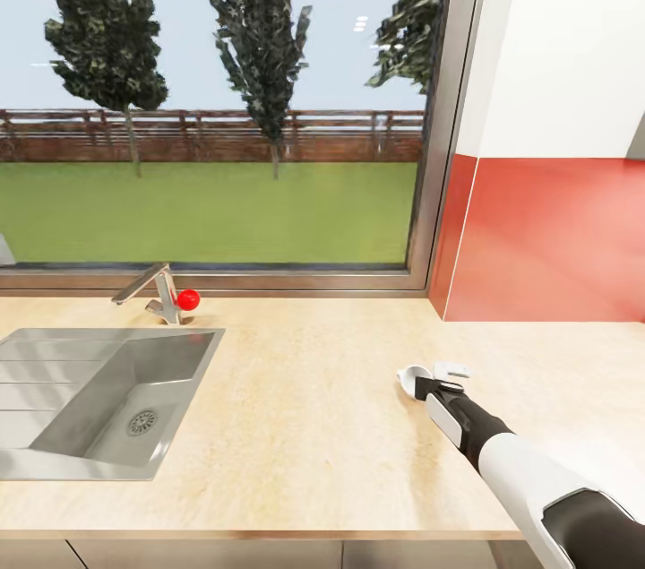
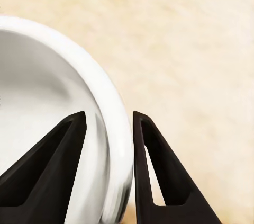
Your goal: Set up a coffee station on the kitchen countertop: keep the coffee maker on the countertop, move the bottle of coffee from the kitchen shelf to the counter next to the coffee maker, place a paper coffee filter on top of the coffee maker, put the saucer next to the coffee maker with the coffee cup on the saucer, and place the electric kettle next to the coffee maker.
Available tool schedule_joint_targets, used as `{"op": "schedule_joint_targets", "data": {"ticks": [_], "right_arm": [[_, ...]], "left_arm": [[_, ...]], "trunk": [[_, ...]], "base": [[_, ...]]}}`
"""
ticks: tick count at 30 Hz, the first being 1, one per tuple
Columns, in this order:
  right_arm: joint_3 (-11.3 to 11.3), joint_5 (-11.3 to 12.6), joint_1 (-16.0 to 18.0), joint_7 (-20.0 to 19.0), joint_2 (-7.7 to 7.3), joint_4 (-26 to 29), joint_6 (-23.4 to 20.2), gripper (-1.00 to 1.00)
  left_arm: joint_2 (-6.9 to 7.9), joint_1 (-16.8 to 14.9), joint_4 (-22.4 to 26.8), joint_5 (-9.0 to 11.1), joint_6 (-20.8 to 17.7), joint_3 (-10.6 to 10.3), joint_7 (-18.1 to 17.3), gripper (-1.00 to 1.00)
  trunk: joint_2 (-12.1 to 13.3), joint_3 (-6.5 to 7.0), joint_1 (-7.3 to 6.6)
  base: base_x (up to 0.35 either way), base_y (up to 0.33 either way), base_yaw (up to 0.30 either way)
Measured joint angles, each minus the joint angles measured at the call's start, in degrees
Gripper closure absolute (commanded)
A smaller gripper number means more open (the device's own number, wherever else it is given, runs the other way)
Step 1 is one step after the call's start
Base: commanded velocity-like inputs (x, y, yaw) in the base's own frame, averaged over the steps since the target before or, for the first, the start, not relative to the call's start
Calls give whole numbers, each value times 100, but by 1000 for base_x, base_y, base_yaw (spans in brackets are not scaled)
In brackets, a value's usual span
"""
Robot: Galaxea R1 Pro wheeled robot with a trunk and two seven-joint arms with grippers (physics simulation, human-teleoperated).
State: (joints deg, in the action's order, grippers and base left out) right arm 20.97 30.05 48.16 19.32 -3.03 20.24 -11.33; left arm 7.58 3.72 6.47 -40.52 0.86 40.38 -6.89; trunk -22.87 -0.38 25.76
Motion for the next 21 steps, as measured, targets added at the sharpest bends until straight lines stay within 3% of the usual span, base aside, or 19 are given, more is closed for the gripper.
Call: {"op": "schedule_joint_targets", "data": {"ticks": [8,21], "right_arm": [[1,2,0,-3,8,198,-1,100],[-15,-10,-3,4,-23,1987,-256,100]], "left_arm": [[0,1,4,0,2,17,-1,-100],[2,1,8,-8,0,-10,2,-100]], "trunk": [[0,0,0],[0,0,0]], "base": [[0,0,0],[0,0,0]]}}
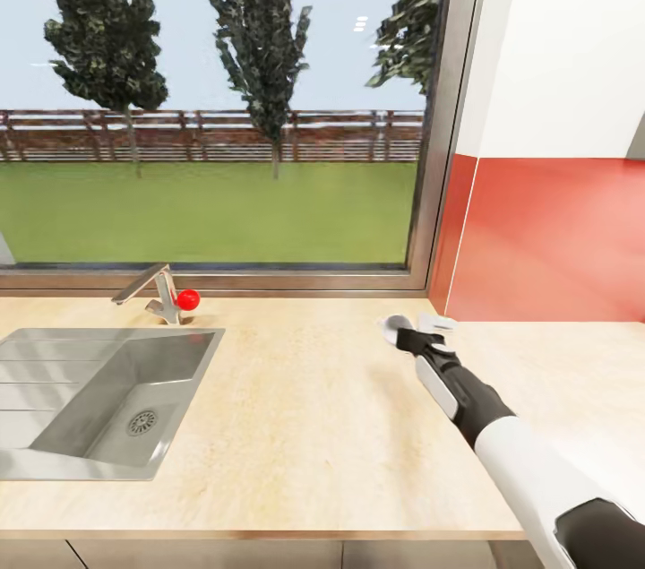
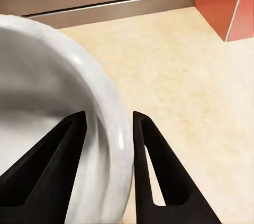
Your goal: Set up a coffee station on the kitchen countertop: keep the coffee maker on the countertop, move the bottle of coffee from the kitchen shelf to the counter next to the coffee maker, place a paper coffee filter on top of the coffee maker, put the saucer next to the coffee maker with the coffee cup on the saucer, and place the electric kettle next to the coffee maker.
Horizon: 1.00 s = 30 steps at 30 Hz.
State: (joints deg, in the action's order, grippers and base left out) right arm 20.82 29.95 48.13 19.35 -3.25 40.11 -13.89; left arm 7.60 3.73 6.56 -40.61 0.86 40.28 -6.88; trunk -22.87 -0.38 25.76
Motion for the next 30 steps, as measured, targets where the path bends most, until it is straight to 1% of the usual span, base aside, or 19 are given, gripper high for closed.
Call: {"op": "schedule_joint_targets", "data": {"ticks": [5,8,11,20,27,30], "right_arm": [[29,-8,0,-4,-15,905,-938,100],[38,-10,-1,-8,-14,1156,-1249,100],[44,-12,-2,-12,-4,1262,-1356,100],[44,-13,-1,-9,2,1293,-1372,100],[34,1,-1,-5,15,1336,-1377,100],[17,8,-1,-5,9,1509,-1380,100]], "left_arm": [[12,-2,0,6,-13,36,1,-100],[3,-3,4,7,-14,43,0,-100],[-8,-5,6,8,-14,39,7,-100],[-19,-6,8,8,-7,37,9,-100],[-22,-6,29,9,1,37,9,-100],[-25,-6,50,9,1,37,9,-100]], "trunk": [[0,0,0],[1,0,0],[0,0,0],[1,0,1],[1,0,3],[1,0,4]], "base": [[0,0,0],[0,0,0],[0,0,0],[-14,0,0],[-253,0,0],[-327,0,0]]}}
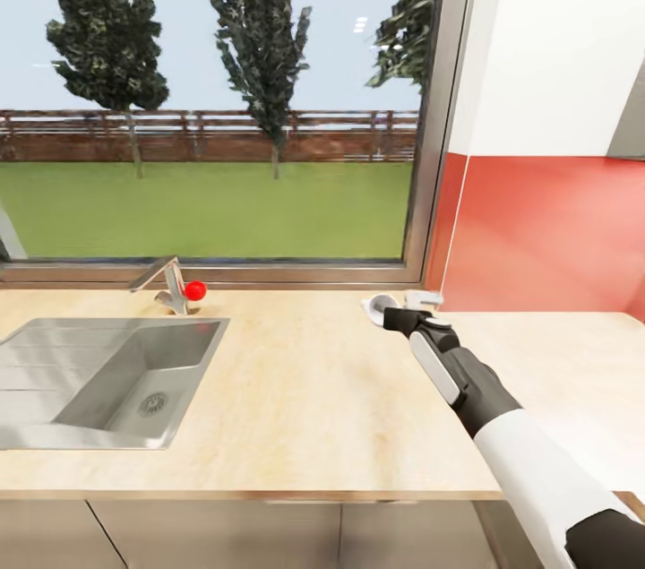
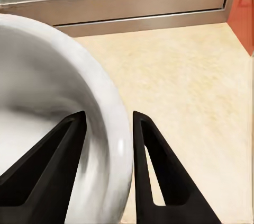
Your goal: Set up a coffee station on the kitchen countertop: keep the coffee maker on the countertop, move the bottle of coffee from the kitchen shelf to the counter next to the coffee maker, place a paper coffee filter on top of the coffee maker, put the saucer next to the coffee maker with the coffee cup on the saucer, and place the electric kettle next to the coffee maker.
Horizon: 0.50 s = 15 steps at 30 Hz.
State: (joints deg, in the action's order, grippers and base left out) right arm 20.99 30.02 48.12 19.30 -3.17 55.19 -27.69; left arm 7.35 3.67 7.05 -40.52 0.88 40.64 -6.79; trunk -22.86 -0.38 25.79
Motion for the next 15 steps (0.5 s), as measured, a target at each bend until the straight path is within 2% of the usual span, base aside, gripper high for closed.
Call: {"op": "schedule_joint_targets", "data": {"ticks": [9,15], "right_arm": [[-6,-2,-2,8,-18,116,-5,100],[-5,-3,1,9,-17,119,-6,100]], "left_arm": [[-14,-9,21,0,0,0,0,-100],[-13,-8,22,1,0,0,-1,-100]], "trunk": [[0,0,0],[-1,11,0]], "base": [[-335,0,12],[-338,0,205]]}}
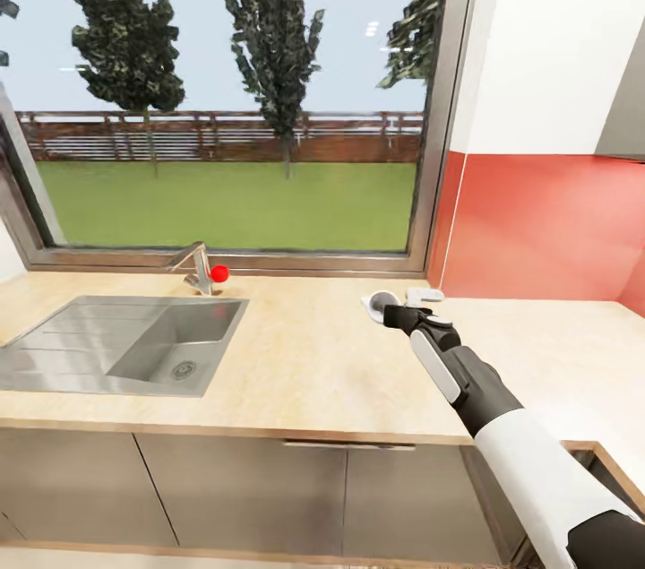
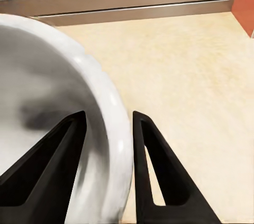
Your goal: Set up a coffee station on the kitchen countertop: keep the coffee maker on the countertop, move the bottle of coffee from the kitchen shelf to the counter next to the coffee maker, place a paper coffee filter on top of the coffee maker, put the saucer next to the coffee maker with the coffee cup on the saucer, and place the electric kettle next to the coffee maker.
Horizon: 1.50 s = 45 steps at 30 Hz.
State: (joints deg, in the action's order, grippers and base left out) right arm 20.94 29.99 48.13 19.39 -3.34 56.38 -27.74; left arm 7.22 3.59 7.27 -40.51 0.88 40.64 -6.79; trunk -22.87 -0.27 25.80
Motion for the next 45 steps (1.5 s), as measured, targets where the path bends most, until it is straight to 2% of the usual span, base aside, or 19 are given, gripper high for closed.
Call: {"op": "schedule_joint_targets", "data": {"ticks": [17,27,35,39,42,45], "right_arm": [[0,0,0,0,0,4,2,100],[2,0,0,-1,-1,17,-5,100],[8,-1,0,0,-1,73,-4,100],[9,-1,1,-1,-1,74,-4,100],[12,-2,1,0,-1,74,-5,100],[17,-1,0,1,-1,74,-4,100]], "left_arm": [[-7,-4,1,0,-8,0,0,-100],[-34,-18,-1,-1,-8,0,1,-100],[-29,-37,11,7,-4,1,0,-100],[-35,-61,30,167,51,2,-3,-100],[-94,-278,32,283,402,2,-3,-100],[-107,-611,43,306,556,-7,-15,-100]], "trunk": [[-2,57,0],[-1,61,-1],[-2,61,-2],[-2,61,-3],[-2,62,-3],[0,64,-3]], "base": [[-326,62,250],[-80,10,24],[-238,0,233],[-28,0,264],[-5,0,265],[-1,0,265]]}}
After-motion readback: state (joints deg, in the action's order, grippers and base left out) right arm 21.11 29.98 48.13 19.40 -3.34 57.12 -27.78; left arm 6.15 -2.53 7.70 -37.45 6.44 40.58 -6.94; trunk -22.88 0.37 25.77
